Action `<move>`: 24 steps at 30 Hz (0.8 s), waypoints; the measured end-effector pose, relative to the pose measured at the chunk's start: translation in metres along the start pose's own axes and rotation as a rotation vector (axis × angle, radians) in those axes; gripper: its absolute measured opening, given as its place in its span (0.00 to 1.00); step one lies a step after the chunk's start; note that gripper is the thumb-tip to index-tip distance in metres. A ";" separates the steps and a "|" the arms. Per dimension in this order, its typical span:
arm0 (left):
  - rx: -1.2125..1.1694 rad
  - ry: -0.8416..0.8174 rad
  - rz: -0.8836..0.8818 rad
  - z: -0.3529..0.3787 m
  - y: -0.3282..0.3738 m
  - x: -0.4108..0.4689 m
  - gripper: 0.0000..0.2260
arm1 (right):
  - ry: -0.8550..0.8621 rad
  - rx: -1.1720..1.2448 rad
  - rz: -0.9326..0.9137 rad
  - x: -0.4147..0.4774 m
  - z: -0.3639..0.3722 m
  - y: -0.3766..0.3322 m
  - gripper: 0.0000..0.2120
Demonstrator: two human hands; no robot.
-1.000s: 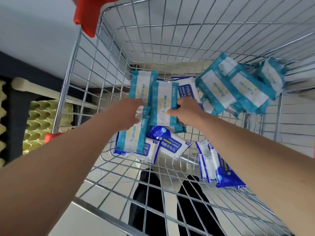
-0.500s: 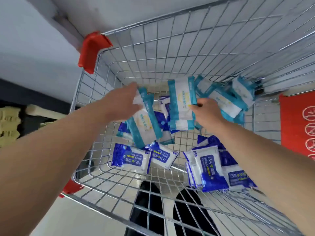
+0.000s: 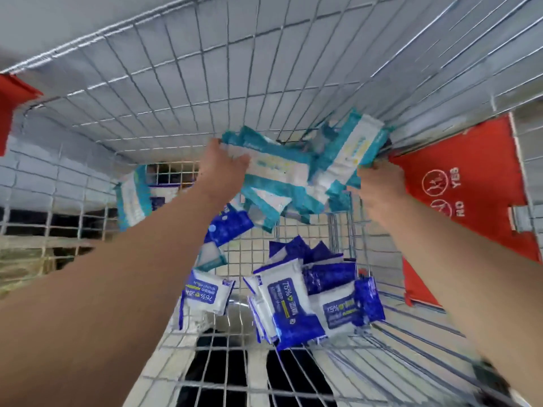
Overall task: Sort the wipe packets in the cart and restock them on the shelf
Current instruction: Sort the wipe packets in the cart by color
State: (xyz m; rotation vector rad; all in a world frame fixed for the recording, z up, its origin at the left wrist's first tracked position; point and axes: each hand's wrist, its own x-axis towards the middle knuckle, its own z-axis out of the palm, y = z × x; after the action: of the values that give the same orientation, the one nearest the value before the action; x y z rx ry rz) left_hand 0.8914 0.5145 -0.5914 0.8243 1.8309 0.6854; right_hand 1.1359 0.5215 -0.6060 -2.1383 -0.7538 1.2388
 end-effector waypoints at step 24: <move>0.592 -0.177 -0.036 0.032 -0.005 0.023 0.22 | -0.055 -0.707 -0.381 0.020 0.013 0.012 0.14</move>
State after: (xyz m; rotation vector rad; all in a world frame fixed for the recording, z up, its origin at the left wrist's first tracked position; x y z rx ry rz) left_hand 0.9131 0.5325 -0.6199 1.1854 1.8975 0.0275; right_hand 1.1352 0.5298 -0.6312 -2.3108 -1.7332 0.9030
